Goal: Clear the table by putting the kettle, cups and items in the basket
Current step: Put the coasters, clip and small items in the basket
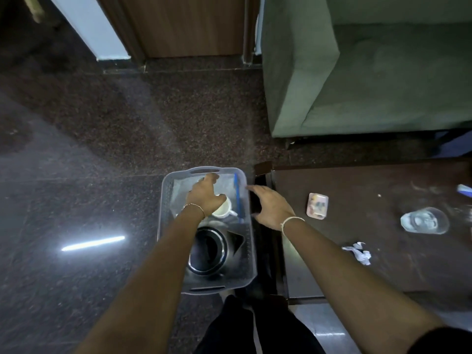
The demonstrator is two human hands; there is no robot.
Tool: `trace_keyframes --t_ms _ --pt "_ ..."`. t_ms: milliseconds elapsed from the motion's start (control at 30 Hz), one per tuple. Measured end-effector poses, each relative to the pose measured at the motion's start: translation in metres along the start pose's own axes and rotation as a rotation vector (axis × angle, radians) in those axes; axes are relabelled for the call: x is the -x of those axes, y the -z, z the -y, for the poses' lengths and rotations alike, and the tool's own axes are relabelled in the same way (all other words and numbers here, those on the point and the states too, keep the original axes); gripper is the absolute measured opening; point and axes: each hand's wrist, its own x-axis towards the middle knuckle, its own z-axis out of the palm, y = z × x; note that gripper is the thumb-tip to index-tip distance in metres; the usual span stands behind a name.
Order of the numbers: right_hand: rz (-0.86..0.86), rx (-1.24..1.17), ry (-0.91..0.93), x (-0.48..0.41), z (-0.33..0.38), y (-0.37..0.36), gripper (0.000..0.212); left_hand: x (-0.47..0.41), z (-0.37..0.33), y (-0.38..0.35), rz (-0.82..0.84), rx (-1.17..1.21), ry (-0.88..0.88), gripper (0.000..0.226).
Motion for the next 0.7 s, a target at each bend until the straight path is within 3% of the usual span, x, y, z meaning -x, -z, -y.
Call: trace_keyframes --t_ms 167,400,567,700 --pt "-0.083 0.018 -0.051 0.047 -0.060 0.029 0.070 0.003 -0.075 -0.045 -0.011 0.109 -0.092 0.045" --pt "-0.108 -0.024 -0.203 0.086 -0.162 0.062 0.059 0.008 -0.148 -0.135 0.076 0.273 -0.065 0.032" --pt "-0.036 0.009 -0.308 0.078 -0.223 0.060 0.054 0.007 -0.162 -0.188 0.092 0.346 0.035 0.030" --pt "0.062 0.015 -0.286 0.054 -0.255 0.046 0.067 0.001 -0.159 -0.223 0.110 0.338 0.077 0.031"
